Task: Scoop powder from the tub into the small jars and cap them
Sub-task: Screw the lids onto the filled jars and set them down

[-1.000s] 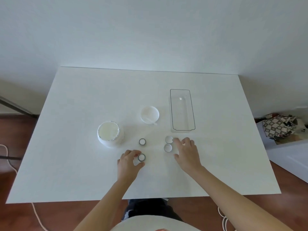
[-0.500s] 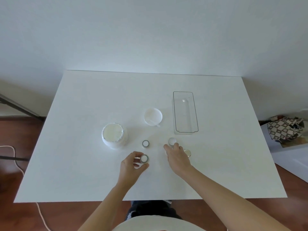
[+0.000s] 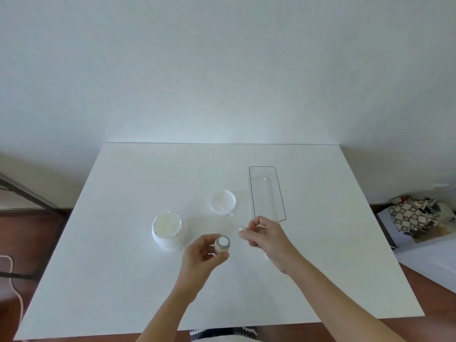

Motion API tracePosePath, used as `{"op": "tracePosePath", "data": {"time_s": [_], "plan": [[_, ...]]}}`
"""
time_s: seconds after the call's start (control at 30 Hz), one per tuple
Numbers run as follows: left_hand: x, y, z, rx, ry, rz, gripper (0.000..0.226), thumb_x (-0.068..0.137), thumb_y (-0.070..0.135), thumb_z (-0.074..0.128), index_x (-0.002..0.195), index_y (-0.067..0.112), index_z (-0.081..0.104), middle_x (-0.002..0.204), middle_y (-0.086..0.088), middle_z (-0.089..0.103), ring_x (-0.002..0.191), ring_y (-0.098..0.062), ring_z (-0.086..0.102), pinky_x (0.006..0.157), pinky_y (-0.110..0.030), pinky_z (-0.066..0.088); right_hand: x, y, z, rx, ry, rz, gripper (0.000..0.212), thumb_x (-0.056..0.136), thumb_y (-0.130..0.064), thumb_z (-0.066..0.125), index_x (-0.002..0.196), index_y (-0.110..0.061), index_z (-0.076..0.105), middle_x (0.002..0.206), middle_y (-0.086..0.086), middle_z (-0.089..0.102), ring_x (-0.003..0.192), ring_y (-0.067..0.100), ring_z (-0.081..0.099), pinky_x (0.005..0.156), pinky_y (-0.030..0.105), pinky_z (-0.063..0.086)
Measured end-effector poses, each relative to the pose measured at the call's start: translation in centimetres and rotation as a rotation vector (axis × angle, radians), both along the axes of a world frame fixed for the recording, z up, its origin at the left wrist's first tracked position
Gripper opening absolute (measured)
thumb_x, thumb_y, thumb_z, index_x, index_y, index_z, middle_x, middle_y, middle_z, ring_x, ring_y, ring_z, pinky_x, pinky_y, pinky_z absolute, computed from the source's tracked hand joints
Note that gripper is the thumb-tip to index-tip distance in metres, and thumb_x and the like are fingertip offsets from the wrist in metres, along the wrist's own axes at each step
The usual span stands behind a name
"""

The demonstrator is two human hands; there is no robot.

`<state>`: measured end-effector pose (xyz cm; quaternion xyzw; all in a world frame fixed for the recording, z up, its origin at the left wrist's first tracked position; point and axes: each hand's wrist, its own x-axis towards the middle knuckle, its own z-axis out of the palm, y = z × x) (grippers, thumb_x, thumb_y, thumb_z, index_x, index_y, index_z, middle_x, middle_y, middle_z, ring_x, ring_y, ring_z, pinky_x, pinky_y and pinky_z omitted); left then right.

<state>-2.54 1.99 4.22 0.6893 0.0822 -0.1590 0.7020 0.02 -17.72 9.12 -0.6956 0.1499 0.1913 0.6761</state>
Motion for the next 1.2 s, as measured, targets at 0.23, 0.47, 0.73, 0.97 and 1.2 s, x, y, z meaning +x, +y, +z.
{"op": "tracePosePath", "data": {"time_s": [0.23,0.47,0.73,0.97,1.2], "plan": [[1.4,-0.6,3.0,-0.033,-0.083,-0.010,0.036,0.072,0.023,0.083,0.104,0.038,0.075,0.103,0.004,0.078,0.091,-0.012,0.070,0.085,-0.027,0.058,0.6,0.1,3.3,0.012,-0.056,0.094,0.029,0.082,-0.016,0.075,0.109,-0.017,0.067,0.101,0.001,0.075,0.092,0.010,0.069,0.075,0.016,0.049],[2.4,-1.2,4.2,0.059,-0.171,0.012,0.036,0.074,0.007,0.087,0.105,0.018,0.072,0.098,0.001,0.079,0.094,-0.021,0.073,0.089,-0.040,0.057,1.1,0.9,4.5,-0.048,-0.099,0.117,0.025,0.079,-0.023,0.078,0.103,-0.017,0.071,0.101,0.002,0.074,0.089,0.014,0.067,0.078,0.020,0.050],[2.8,-1.6,4.8,0.110,-0.226,-0.014,0.033,0.070,0.011,0.090,0.097,0.019,0.074,0.093,0.001,0.079,0.090,-0.017,0.075,0.088,-0.032,0.058,1.5,0.7,4.8,-0.116,-0.057,0.146,0.027,0.074,-0.032,0.082,0.099,-0.027,0.073,0.101,0.000,0.070,0.076,0.007,0.052,0.071,0.021,0.044],[2.9,-1.6,4.9,0.143,-0.214,-0.022,0.032,0.071,0.011,0.090,0.097,0.022,0.074,0.093,0.004,0.079,0.093,-0.015,0.074,0.092,-0.044,0.058,2.0,0.8,4.8,-0.211,-0.036,0.133,0.045,0.060,-0.050,0.085,0.083,-0.014,0.070,0.070,-0.006,0.061,0.066,0.008,0.053,0.062,0.022,0.040],[3.1,-1.4,4.9,0.134,-0.182,-0.012,0.034,0.070,0.009,0.090,0.098,0.021,0.074,0.094,0.002,0.080,0.095,-0.018,0.074,0.094,-0.047,0.056,2.4,0.4,5.4,-0.464,-0.202,0.245,0.040,0.080,-0.058,0.064,0.107,-0.029,0.069,0.088,-0.018,0.066,0.070,0.002,0.052,0.064,0.014,0.040]]}}
